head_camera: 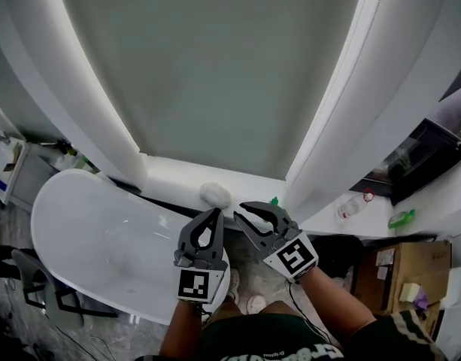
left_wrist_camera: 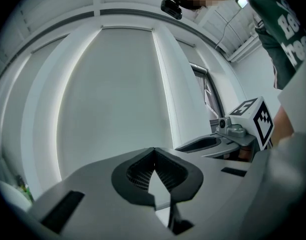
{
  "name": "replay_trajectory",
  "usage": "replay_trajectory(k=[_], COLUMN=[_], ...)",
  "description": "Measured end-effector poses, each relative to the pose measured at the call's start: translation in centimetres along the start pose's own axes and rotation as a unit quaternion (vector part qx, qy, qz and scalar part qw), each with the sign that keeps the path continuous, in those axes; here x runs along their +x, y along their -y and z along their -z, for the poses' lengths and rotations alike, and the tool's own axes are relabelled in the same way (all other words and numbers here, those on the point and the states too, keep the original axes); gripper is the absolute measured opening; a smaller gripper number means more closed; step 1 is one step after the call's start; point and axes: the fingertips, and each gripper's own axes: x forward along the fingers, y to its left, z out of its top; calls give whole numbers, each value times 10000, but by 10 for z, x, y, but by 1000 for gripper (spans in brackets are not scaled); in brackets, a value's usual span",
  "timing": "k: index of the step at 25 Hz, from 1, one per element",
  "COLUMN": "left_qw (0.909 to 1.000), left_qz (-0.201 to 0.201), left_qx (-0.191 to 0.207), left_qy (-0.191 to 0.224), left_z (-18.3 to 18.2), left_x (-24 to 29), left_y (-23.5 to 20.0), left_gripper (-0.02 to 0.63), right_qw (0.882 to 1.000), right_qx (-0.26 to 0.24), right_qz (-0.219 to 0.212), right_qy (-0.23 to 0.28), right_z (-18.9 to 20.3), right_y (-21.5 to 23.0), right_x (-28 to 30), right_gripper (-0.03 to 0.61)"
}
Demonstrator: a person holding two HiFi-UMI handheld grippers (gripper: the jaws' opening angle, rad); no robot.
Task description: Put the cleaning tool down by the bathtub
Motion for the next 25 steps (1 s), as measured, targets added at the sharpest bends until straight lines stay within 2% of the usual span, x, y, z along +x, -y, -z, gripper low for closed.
replay_trajectory(k=[5, 9, 11, 15, 20, 25], left_qw=[10000, 9998, 9999, 9999, 9990, 9993], left_qz=[-47, -73, -59, 38, 410, 318], left_qx=[13, -139, -69, 20, 137, 141], left_qy=[59, 95, 127, 125, 146, 167], left_z=[-11, -17, -20, -24, -34, -41], left_x=[-15, -26, -31, -44, -55, -64], left_y=[17, 32, 42, 63, 96, 112], left_gripper=[6, 6, 6, 6, 6, 6], right_qw=[9995, 9987, 9980, 9965, 9946, 9932], right_qx=[9, 109, 71, 186, 344, 317], right_qz=[102, 73, 110, 169, 146, 221], right_qy=[287, 494, 620, 792, 968, 1096], right_z=[-18, -28, -34, -43, -54, -65], right_y=[-11, -20, -23, -33, -45, -49], right_x=[-33, -60, -72, -96, -121, -143], right_gripper=[55, 44, 34, 15, 15, 14])
